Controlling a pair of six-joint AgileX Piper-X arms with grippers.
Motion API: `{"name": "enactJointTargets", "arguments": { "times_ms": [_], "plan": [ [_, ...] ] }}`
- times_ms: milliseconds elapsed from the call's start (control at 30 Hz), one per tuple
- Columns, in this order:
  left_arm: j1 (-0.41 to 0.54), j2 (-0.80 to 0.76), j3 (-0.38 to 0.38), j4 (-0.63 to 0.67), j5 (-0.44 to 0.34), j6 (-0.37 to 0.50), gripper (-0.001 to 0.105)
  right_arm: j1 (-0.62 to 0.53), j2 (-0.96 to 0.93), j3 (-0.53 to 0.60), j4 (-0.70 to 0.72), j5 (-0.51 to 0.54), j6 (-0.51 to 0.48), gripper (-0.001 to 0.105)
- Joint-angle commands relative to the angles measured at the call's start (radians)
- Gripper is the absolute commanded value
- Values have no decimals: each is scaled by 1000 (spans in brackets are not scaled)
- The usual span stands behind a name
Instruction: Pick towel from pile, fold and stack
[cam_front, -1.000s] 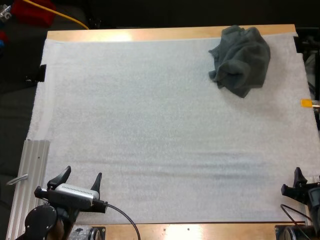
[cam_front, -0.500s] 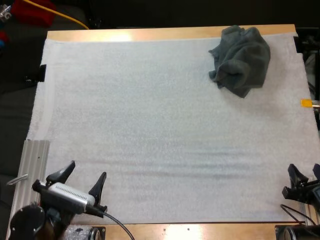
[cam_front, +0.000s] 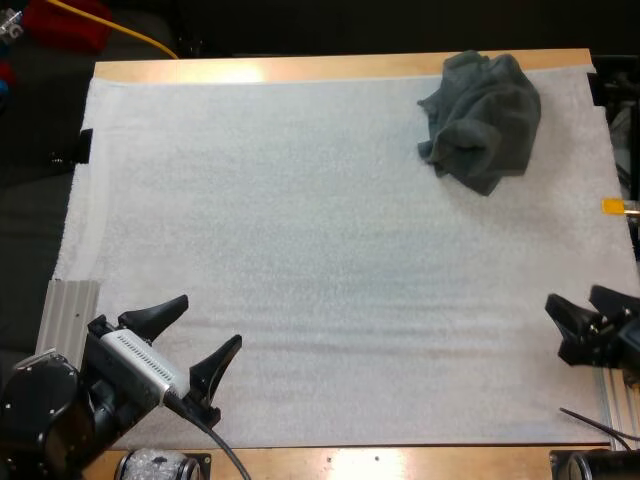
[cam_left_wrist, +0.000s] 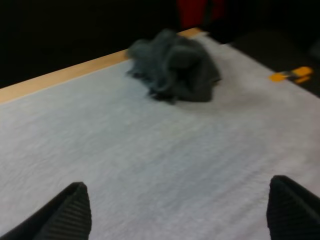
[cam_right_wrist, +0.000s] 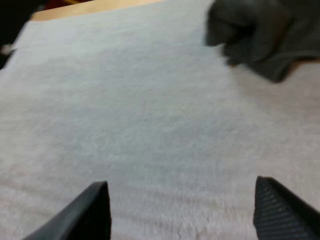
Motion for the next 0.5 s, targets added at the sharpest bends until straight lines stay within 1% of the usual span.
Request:
{"name": "enactJointTargets", "arguments": {
  "times_ms": [0, 100, 167, 333, 467],
  "plan": [
    [-30, 16, -22, 11, 12, -9, 71, -1, 32, -25, -19, -28, -11, 60],
    [-71, 45, -40, 35, 12, -9, 71, -1, 91, -43, -49, -33, -11, 60],
    [-88, 58, -40, 36, 12, -9, 71, -1, 130, -53, -79, -50, -3, 60],
    [-93, 83, -40, 49, 12, -9, 71, -1, 231, -79, -162, -61, 26, 60],
    [-93, 90, -40, 49, 12, -9, 71, -1, 325, -86, -260, -61, 75, 60]
  ]
}}
